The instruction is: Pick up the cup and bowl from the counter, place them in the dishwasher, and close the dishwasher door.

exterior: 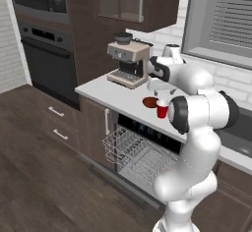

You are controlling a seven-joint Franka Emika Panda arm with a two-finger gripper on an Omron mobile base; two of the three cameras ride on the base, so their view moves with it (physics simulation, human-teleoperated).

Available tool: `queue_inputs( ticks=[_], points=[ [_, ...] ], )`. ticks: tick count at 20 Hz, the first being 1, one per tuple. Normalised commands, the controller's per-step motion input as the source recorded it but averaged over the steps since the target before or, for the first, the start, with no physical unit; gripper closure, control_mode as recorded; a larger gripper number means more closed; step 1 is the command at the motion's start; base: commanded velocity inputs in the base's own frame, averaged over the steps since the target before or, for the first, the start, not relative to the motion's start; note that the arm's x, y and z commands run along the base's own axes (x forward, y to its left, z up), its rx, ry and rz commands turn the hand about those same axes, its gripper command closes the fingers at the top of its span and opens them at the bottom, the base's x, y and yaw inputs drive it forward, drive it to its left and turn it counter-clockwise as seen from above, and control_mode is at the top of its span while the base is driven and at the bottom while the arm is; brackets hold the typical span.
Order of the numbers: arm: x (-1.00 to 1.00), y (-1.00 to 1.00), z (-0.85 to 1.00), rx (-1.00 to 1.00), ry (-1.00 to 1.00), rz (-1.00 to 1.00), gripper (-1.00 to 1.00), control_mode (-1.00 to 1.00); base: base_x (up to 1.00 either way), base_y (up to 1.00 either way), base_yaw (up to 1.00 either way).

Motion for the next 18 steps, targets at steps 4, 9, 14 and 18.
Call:
queue_inputs(
  ticks=[4, 9, 14, 18],
  points=[
    [0.51, 0.00, -0.24, -0.08, -0.03, 0.00, -1.00, -1.00, 0.00, 0.00, 0.00],
    [0.47, 0.00, -0.41, -0.16, -0.02, -0.01, -1.00, -1.00, 0.00, 0.00, 0.00],
    [0.34, 0.00, -0.24, -0.04, 0.12, 0.00, -1.00, -1.00, 0.00, 0.00, 0.00],
    [0.25, 0.00, -0.28, 0.00, 0.14, 0.03, -1.00, -1.00, 0.00, 0.00, 0.00]
  ],
)
